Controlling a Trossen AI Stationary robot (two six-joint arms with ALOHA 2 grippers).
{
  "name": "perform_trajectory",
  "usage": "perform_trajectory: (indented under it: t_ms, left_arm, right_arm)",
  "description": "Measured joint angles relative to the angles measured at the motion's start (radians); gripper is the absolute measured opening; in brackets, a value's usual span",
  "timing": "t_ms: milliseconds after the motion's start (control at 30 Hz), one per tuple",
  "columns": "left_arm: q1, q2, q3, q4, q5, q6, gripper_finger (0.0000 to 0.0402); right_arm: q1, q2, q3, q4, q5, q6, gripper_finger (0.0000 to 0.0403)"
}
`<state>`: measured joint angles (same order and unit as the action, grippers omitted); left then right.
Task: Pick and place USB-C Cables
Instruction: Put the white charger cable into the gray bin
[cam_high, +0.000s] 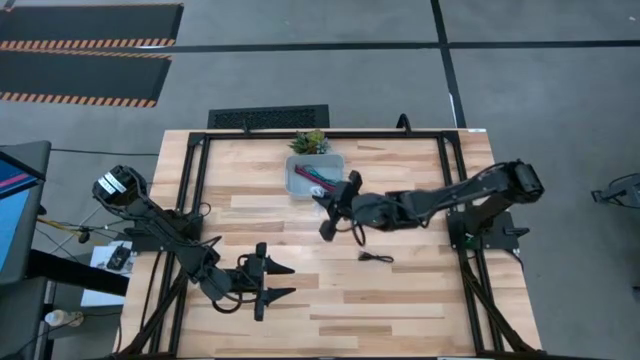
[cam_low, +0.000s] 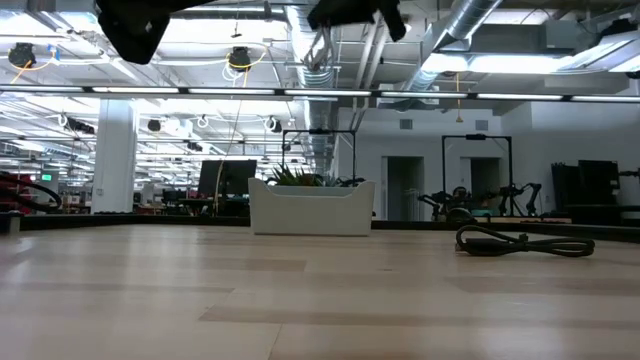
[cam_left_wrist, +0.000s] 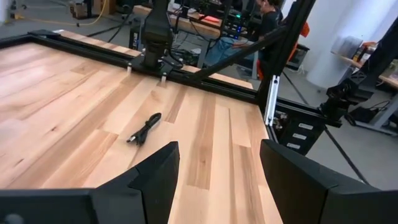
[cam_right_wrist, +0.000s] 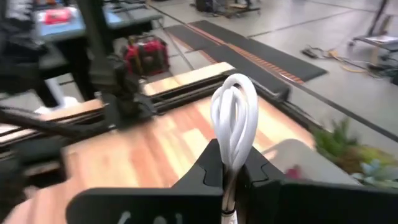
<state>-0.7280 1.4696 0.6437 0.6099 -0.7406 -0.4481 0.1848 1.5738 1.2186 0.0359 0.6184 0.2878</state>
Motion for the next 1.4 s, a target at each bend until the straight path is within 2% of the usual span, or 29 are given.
perform_trajectory:
  t_ms: [200,333,500,733,933,1067,1400]
  left_arm:
    - [0.0,0.0,0.0,-0.025,0.002,-0.047,0.0215]
    - [0.003,0.0,0.0,-0.024,0.02,-0.053,0.0215]
    - [0.015,0.0,0.0,-0.024,0.012,-0.034,0.0215]
    - [0.034,0.0,0.0,-0.043,0.026,-0.05,0.0215]
    - [0.035,0.0,0.0,-0.067,0.031,-0.089,0.0215]
    - [0.036,0.0,0.0,-0.077,0.072,-0.091,0.0215]
    - [0.036,0.0,0.0,-0.09,0.058,-0.098,0.0215]
  right_arm:
    - [-0.064,-0.002,0.0,-0.031,-0.016,0.003,0.0013]
    - [-0.139,-0.002,0.001,-0.157,-0.024,0.023,0.0013]
    - [-0.244,0.019,-0.001,-0.231,-0.116,0.023,0.0013]
    - [-0.35,0.075,0.004,-0.23,-0.222,-0.024,0.0013]
    - [-0.399,0.18,0.074,-0.323,-0.29,-0.08,0.0012]
    - [-0.417,0.244,0.163,-0.403,-0.326,-0.129,0.0012]
    - [-0.423,0.394,0.377,-0.644,-0.343,-0.275,0.0012]
